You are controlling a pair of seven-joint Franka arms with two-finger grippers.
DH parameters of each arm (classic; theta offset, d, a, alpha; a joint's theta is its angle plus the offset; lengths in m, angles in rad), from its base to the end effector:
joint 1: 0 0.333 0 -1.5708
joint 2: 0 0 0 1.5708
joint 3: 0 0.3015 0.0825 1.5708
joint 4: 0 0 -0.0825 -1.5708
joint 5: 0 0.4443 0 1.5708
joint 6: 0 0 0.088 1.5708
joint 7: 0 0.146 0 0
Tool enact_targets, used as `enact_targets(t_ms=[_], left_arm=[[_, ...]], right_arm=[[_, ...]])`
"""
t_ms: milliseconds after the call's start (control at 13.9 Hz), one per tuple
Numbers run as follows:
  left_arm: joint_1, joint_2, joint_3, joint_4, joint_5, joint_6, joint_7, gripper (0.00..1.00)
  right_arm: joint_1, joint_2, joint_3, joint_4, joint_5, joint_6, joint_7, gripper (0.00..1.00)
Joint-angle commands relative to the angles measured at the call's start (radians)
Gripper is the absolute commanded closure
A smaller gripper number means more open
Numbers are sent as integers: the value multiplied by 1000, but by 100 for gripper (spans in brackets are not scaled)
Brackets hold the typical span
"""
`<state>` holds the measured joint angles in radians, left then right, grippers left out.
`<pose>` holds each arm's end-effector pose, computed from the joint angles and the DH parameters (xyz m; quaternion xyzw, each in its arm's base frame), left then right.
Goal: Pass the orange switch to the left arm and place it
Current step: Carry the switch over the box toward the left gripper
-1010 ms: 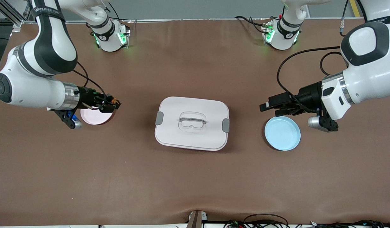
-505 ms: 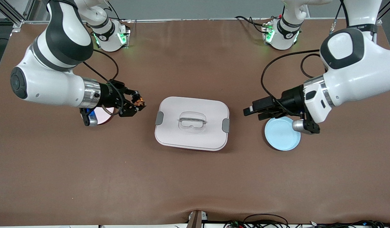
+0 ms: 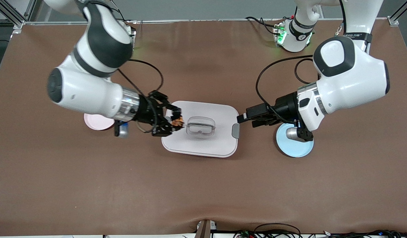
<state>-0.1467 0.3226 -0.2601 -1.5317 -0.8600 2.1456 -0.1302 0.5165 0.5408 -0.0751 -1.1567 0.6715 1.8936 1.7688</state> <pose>0.6803 -0.3321 0.4699 0.8980 0.0594 0.0171 0.4356 0.6825 0.4139 0.4707 -0.7043 0.6350 0.2295 0.2192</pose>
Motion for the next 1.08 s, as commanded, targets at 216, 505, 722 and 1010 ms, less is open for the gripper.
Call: enact_targets(t_ms=[216,505,722,1010], left_arm=[[-34,32,-2,4,-63,45,-3,0],[-47,46,-2,7,-56,45,7,0],[-47,44,-2,7,-54,45,15,0],[-45,46,-2,4,-53,43,18,0]], right_arm=[[31,169,57,244,14,139,248,100],[77,186,55,249,14,196,297,100],[106,189,54,250,13,215,322,100],[129,189,52,250,11,245,334,100]])
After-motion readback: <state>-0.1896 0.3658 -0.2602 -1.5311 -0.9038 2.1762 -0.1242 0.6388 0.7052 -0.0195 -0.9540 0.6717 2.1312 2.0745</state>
